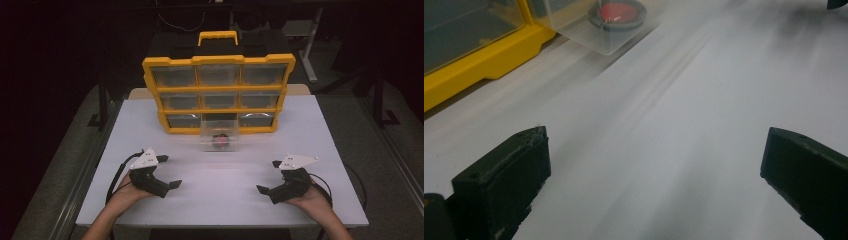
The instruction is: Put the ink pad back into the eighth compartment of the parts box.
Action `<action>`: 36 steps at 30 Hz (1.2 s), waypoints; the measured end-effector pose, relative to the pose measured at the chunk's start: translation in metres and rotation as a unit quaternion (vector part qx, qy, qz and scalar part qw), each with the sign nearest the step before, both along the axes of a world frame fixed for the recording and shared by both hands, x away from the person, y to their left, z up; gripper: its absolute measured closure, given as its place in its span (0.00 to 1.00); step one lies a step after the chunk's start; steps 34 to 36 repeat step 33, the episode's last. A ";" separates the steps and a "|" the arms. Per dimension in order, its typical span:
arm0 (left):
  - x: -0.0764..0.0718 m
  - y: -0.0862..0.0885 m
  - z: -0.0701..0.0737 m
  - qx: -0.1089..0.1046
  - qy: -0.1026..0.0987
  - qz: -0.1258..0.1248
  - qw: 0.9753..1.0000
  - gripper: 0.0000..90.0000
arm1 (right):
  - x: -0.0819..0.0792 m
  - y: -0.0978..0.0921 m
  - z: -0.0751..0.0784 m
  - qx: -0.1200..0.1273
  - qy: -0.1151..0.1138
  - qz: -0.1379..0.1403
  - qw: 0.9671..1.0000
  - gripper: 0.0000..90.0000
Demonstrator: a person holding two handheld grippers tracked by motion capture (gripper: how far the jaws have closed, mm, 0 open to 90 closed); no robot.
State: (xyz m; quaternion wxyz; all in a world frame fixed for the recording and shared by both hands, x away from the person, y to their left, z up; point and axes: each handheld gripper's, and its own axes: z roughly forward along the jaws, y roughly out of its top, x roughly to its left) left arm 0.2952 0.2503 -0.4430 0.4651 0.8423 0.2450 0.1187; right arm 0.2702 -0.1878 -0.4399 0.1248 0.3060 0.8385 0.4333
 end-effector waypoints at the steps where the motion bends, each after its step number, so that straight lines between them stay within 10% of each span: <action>1: -0.001 0.001 -0.001 -0.001 0.001 0.001 1.000 0.00 | 0.000 0.000 0.000 0.000 0.000 0.000 1.000 0.00; 36: -0.009 0.011 -0.011 0.013 0.001 0.002 1.000 0.00 | -0.001 0.000 -0.004 -0.008 0.003 0.001 1.000 0.00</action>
